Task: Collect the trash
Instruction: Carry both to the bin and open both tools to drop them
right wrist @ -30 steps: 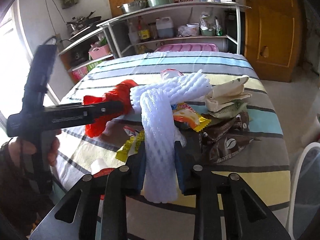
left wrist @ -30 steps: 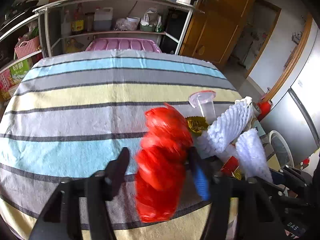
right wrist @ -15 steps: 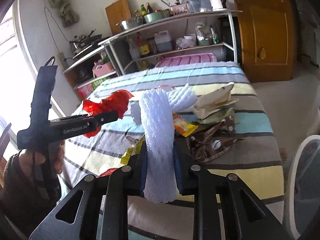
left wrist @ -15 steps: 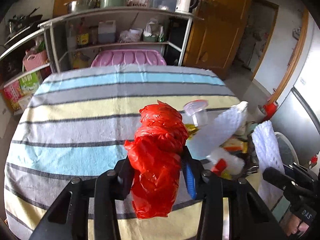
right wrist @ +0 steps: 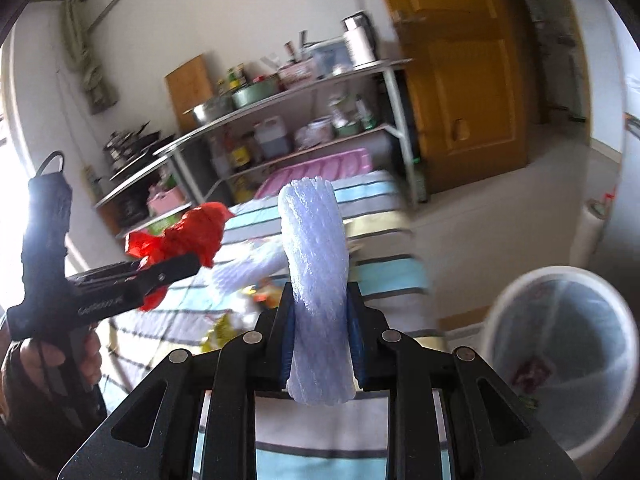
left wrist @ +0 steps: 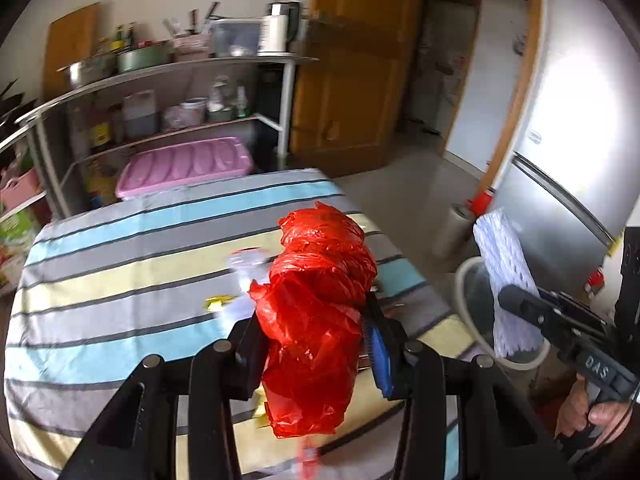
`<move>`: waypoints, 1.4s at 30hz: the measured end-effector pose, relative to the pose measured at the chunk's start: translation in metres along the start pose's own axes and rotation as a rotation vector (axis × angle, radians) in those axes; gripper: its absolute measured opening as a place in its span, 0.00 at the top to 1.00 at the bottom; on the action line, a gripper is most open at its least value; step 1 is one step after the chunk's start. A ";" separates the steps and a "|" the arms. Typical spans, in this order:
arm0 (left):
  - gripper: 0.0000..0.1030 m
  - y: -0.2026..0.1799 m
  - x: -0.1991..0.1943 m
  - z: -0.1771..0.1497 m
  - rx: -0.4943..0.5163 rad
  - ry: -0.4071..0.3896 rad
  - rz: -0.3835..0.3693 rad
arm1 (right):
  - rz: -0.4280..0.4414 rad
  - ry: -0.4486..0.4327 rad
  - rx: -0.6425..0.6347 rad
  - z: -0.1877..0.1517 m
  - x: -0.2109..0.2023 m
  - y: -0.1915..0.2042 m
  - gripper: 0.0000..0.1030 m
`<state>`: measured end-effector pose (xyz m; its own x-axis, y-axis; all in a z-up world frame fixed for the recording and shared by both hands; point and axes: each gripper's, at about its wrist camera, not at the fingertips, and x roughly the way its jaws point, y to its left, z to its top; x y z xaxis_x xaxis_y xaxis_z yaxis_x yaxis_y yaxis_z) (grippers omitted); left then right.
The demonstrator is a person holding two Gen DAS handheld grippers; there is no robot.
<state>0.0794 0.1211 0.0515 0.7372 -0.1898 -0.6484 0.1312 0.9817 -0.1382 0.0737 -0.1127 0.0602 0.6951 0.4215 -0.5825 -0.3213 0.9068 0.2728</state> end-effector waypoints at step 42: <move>0.40 -0.235 0.149 -0.026 0.267 0.341 -0.295 | -0.430 0.207 0.284 -0.059 -0.026 -0.209 0.72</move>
<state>0.1414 -0.1380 -0.0318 0.3917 -0.4096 -0.8239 0.4977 0.8475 -0.1846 0.0853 -0.3131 -0.0267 0.5751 0.0311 -0.8175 0.1699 0.9730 0.1565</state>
